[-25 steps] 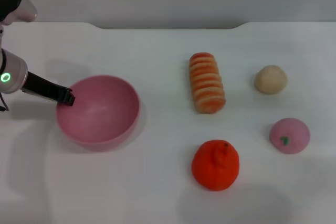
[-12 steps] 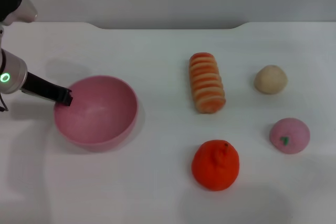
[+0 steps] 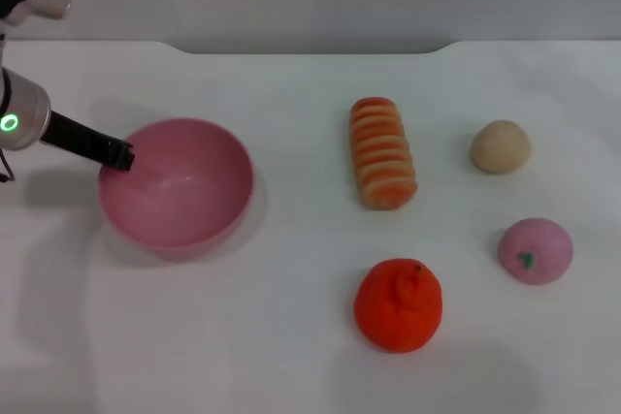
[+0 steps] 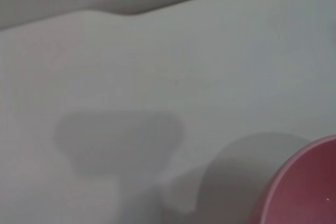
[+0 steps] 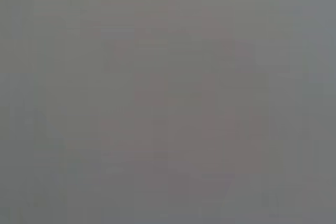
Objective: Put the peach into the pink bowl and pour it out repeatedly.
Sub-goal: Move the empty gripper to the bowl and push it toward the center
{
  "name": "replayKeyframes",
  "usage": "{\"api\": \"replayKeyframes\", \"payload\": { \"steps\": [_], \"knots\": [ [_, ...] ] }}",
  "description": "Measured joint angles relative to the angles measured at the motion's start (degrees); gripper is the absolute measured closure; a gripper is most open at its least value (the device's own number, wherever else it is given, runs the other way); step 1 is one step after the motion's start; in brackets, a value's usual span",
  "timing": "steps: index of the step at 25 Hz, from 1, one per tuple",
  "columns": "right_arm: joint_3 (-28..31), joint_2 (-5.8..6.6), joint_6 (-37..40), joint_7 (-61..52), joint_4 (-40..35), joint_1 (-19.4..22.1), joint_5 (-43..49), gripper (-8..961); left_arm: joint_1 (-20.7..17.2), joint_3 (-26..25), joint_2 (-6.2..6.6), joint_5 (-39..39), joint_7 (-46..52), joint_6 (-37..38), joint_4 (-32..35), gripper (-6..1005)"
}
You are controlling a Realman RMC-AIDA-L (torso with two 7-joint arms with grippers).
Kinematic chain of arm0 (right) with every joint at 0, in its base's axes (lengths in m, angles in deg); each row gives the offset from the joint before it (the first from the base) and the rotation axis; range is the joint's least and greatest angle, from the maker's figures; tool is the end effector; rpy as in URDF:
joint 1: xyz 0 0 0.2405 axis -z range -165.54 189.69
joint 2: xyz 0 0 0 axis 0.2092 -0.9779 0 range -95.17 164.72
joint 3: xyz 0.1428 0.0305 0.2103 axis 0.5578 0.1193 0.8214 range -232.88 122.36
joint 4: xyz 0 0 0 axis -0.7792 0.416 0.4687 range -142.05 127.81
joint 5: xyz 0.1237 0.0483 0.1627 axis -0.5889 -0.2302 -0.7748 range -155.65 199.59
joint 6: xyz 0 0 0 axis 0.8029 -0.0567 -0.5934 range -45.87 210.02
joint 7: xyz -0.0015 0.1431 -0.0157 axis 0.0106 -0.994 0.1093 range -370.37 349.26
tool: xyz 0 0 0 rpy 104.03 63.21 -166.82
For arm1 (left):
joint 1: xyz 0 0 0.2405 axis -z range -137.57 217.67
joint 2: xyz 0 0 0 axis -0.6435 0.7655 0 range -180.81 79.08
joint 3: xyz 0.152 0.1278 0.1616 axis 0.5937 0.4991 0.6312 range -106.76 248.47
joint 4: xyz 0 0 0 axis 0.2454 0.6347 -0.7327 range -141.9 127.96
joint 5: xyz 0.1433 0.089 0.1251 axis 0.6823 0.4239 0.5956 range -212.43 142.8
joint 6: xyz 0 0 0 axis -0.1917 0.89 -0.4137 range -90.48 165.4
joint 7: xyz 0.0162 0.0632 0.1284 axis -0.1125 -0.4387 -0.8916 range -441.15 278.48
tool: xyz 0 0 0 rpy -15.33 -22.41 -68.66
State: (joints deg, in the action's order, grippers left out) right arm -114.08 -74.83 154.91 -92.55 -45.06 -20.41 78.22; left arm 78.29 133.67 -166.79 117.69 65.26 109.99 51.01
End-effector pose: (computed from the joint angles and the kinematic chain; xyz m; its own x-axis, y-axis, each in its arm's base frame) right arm 0.1974 0.4144 0.1165 0.4115 -0.0152 -0.9113 -0.6119 -0.7456 -0.2639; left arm -0.2523 0.4057 0.0356 0.5717 0.8170 0.0750 0.6947 -0.4334 -0.5741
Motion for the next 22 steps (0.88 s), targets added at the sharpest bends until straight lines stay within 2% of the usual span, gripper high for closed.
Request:
{"api": "replayKeyframes", "payload": {
  "steps": [5, 8, 12, 14, 18, 20, 22],
  "knots": [
    [4.99, 0.71, 8.31, -19.69, -14.36, -3.69, 31.88, 643, 1.3, -0.21, 0.56, -0.01, -0.33, 0.55, 0.52, 965],
    [5.86, 1.05, 12.47, -26.59, -17.64, -7.07, 46.24, 645, 2.8, -0.37, 1.35, -0.02, -0.29, 2.47, 1.39, 965],
    [5.1, 1.4, 17.27, -37.16, -18.75, -12.82, 65.22, 647, 4.4, -2.33, 1.69, -0.02, -0.78, 3.77, 1.85, 965],
    [3.24, 0.81, 19.66, -40.22, -20.1, -14.38, 72.04, 648, 4.9, -3.19, 1.69, -0.02, -1.41, 3.92, 2.28, 965],
    [-3.35, -1.21, 23.25, -46.36, -24.7, -15.35, 83.28, 651, 5.59, -3.27, 1.65, -0.01, -1.89, 3.91, 2.52, 965],
    [-6.68, -2.49, 23.7, -48.81, -26.28, -15.38, 89.1, 652, 5.82, -3.27, 1.56, -0.01, -2.13, 3.91, 2.58, 965],
    [-8.79, -4.76, 23.46, -49.65, -26.75, -15.27, 95.44, 653, 6.07, -3.05, 1.38, -0.02, -2.33, 3.86, 2.58, 965]
  ]
}}
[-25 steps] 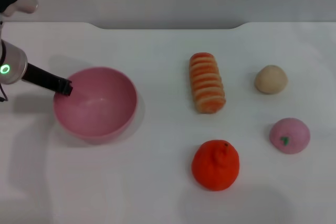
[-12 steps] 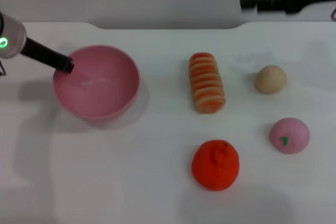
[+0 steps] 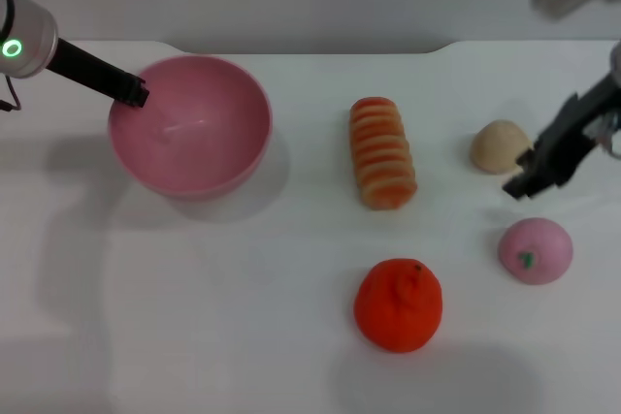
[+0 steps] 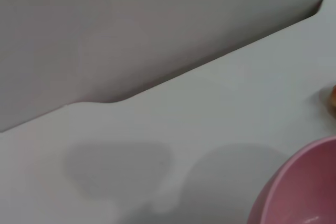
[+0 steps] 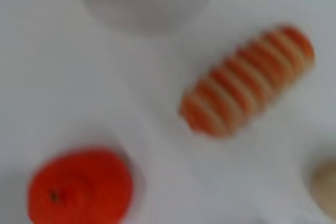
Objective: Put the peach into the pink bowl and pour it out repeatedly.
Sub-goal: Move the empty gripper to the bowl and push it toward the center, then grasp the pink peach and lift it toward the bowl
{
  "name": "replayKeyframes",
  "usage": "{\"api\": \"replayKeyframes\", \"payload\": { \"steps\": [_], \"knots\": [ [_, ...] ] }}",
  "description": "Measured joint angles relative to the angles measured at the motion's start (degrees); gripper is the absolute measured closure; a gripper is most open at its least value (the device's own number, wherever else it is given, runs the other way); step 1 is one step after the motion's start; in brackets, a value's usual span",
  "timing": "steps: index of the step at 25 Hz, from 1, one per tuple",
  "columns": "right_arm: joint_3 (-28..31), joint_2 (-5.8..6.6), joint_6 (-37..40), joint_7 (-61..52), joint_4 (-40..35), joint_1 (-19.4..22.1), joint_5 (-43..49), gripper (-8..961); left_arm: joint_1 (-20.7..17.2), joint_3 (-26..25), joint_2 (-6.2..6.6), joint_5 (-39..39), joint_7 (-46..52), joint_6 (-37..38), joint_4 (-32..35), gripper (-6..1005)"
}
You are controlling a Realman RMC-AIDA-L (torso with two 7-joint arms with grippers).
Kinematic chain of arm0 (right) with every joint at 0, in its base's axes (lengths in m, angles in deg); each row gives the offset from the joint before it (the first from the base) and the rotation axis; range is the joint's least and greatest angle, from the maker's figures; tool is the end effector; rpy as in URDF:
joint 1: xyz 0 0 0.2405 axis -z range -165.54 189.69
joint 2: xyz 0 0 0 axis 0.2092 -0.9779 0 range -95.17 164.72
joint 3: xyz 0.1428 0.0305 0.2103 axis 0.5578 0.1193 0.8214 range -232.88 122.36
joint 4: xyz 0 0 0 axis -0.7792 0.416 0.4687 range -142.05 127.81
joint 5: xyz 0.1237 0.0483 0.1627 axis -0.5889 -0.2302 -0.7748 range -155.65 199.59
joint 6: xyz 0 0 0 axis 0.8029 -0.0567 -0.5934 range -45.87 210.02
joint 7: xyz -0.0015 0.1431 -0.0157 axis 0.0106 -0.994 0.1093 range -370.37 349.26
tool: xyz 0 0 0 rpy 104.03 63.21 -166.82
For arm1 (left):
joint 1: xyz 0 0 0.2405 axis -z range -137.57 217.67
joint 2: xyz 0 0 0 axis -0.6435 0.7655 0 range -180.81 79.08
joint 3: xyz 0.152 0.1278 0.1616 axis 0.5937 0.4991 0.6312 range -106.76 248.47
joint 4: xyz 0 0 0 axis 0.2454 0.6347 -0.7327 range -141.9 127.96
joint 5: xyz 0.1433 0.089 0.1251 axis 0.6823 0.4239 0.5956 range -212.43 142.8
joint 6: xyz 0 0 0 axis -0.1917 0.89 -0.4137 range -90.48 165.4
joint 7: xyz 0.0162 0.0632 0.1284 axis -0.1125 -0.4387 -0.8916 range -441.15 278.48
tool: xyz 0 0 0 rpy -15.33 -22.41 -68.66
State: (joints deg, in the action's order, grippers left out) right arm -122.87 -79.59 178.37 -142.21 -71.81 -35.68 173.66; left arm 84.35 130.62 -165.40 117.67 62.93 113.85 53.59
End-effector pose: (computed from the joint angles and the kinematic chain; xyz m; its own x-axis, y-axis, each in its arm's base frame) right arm 0.1705 0.3934 0.0387 0.7780 -0.5276 0.3412 -0.4103 -0.8378 -0.3602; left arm -0.2071 0.4303 0.0580 0.6678 0.7407 0.0736 0.6339 -0.5142 -0.5778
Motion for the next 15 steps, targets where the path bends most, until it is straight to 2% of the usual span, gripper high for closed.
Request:
{"api": "replayKeyframes", "payload": {
  "steps": [3, 5, 8, 15],
  "knots": [
    [-0.95, -3.22, -0.97, -0.19, -0.25, 0.22, 8.08, 655, 0.32, 0.23, -0.24, 0.0, -0.11, -0.11, 0.0, 965],
    [-2.34, -4.3, -2.25, -0.72, 0.13, 0.48, 11.55, 656, 0.6, 0.28, -0.35, 0.0, -0.27, -0.08, 0.01, 965],
    [-4.57, -4.46, -4.4, -2.25, 1.47, 1.07, 12.28, 657, 0.75, 0.4, -0.48, 0.0, -0.63, 0.06, 0.01, 965],
    [-5.81, -4.49, -6.92, -2.98, 4.52, 1.6, 12.31, 661, 1.18, 0.53, -0.78, 0.0, -0.74, 0.33, -0.03, 965]
  ]
}}
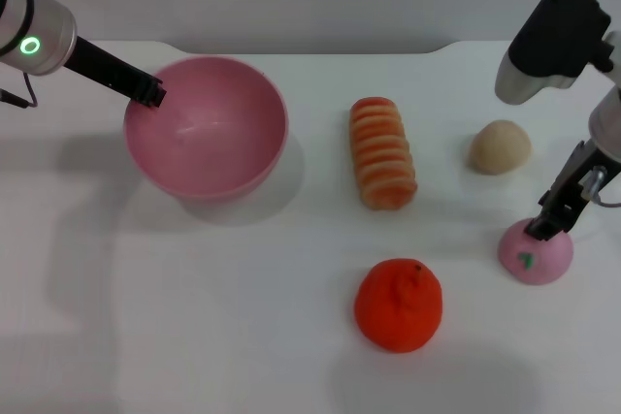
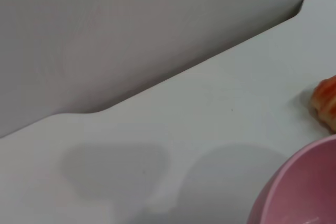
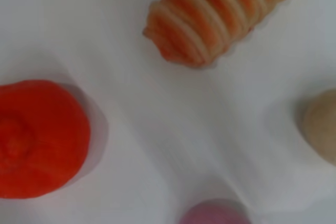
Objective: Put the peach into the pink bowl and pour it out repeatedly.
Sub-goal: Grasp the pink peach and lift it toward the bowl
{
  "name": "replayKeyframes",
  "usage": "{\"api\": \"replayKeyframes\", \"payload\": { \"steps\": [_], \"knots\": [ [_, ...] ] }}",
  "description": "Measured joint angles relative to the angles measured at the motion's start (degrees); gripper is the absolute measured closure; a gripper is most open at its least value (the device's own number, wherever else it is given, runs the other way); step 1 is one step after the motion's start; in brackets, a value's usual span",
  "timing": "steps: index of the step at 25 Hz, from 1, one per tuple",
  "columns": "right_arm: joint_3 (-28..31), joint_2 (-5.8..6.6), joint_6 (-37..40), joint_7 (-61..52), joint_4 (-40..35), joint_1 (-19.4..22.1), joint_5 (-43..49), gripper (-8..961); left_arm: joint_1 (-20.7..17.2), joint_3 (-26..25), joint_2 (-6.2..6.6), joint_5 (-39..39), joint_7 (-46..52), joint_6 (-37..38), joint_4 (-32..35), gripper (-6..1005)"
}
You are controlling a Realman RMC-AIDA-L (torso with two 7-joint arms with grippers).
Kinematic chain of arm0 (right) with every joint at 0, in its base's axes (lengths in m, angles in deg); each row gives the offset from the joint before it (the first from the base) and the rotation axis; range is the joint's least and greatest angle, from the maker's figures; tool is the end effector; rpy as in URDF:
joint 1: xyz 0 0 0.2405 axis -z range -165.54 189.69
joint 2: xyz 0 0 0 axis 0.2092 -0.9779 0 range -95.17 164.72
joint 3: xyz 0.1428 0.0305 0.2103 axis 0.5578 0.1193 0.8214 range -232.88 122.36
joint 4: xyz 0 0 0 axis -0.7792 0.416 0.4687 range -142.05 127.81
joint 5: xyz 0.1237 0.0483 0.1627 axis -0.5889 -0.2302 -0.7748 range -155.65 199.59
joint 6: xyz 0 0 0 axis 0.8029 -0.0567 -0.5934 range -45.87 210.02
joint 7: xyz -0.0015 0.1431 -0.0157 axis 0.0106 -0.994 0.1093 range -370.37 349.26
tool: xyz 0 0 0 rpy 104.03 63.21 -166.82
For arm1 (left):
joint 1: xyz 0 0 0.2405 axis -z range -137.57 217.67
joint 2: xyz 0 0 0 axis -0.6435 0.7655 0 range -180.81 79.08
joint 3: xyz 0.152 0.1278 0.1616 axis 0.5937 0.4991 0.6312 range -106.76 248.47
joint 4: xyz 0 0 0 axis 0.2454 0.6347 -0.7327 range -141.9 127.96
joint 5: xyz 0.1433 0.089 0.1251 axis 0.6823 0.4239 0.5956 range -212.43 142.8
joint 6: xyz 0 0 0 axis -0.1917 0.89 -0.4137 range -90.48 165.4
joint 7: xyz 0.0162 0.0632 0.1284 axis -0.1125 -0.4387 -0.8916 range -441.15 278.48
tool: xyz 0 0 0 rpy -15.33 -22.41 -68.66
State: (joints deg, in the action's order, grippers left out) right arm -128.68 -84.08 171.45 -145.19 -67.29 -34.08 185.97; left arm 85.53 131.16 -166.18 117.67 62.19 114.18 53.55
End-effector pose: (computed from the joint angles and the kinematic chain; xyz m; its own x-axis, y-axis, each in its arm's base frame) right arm 0.2028 0.3861 0.0036 0.6774 -0.5590 0.4783 -0.3566 -0.8181 -0.4511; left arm -0.1961 0.4316 0.0501 0.6914 0.7205 0.0532 0.6157 -0.5493 -0.5650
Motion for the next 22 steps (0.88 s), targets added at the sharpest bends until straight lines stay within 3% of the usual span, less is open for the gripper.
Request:
{"api": "replayKeyframes", "payload": {
  "steps": [17, 22],
  "knots": [
    [-2.43, -0.06, -3.5, 0.1, 4.66, 0.1, -1.7, 671, 0.26, 0.51, -0.2, 0.72, -0.06, 0.36, -0.05, 965],
    [-3.28, -0.06, -3.71, 0.17, 4.55, 0.1, -1.75, 855, 0.23, 0.51, -0.25, 0.72, -0.09, 0.37, -0.06, 965]
  ]
}}
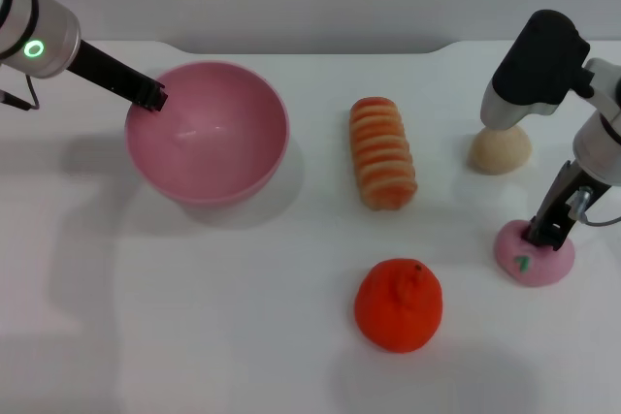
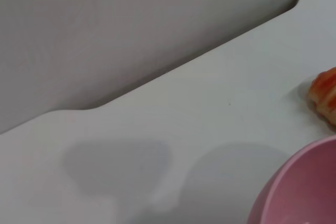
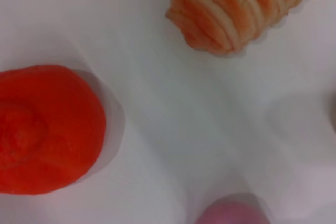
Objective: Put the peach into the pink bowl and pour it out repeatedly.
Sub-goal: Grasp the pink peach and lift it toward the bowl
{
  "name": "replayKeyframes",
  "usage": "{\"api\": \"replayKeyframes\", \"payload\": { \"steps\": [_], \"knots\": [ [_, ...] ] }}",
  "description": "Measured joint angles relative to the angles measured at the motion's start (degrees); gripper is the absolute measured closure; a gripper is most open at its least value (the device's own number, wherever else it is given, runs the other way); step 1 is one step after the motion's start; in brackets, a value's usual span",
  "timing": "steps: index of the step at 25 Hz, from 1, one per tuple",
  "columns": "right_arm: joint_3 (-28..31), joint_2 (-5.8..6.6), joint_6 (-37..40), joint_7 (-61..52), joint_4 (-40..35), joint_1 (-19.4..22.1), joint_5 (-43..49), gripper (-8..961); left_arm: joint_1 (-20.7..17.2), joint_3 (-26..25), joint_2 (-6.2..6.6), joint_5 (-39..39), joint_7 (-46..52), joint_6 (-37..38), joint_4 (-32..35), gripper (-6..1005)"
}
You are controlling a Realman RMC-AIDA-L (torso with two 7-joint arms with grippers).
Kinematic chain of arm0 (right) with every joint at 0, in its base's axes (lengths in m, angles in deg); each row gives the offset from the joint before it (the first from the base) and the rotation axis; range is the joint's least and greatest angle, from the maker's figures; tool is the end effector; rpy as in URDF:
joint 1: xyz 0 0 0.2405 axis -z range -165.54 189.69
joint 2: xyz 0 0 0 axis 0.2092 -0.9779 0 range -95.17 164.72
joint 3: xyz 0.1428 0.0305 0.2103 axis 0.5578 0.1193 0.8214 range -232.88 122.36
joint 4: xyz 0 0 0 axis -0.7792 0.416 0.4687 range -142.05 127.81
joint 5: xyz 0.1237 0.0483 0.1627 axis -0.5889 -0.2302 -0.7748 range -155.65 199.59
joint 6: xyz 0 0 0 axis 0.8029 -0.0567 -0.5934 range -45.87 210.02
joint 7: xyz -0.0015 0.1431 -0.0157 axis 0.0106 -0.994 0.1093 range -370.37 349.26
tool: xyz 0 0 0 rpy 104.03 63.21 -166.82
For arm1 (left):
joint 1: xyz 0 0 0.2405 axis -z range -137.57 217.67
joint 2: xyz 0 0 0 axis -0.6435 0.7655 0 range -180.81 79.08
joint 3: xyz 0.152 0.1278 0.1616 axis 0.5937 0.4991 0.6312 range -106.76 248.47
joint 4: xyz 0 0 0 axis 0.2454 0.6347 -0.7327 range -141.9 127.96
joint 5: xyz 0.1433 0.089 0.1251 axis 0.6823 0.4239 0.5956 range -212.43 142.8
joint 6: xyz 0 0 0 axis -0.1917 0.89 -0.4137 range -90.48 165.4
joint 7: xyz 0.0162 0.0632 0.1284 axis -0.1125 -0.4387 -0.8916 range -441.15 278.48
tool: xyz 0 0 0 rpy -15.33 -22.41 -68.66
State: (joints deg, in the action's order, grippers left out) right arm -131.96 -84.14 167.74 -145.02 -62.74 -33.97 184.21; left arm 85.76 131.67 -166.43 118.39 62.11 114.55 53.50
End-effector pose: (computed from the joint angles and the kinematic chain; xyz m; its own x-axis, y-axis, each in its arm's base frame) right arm 0.2129 0.3825 -0.0143 0.6751 -0.5402 0.5024 -0.3530 -0.8345 -0.4230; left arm -0.1952 0.4306 0.0471 0.6945 0.7188 0.0320 0.6051 -0.5594 -0.5665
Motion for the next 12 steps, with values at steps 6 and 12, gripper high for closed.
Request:
{"api": "replayKeyframes", "payload": {
  "steps": [6, 12],
  "knots": [
    [0.69, 0.0, 0.46, 0.04, -6.95, 1.13, -0.22, 905, -0.02, 0.0, -0.11, 0.0, -0.02, -0.07, 0.0, 965],
    [3.67, 0.14, 1.23, 1.38, -20.42, 0.79, -2.35, 920, 0.54, 0.0, -0.29, -0.02, -0.57, -0.63, 0.0, 965]
  ]
}}
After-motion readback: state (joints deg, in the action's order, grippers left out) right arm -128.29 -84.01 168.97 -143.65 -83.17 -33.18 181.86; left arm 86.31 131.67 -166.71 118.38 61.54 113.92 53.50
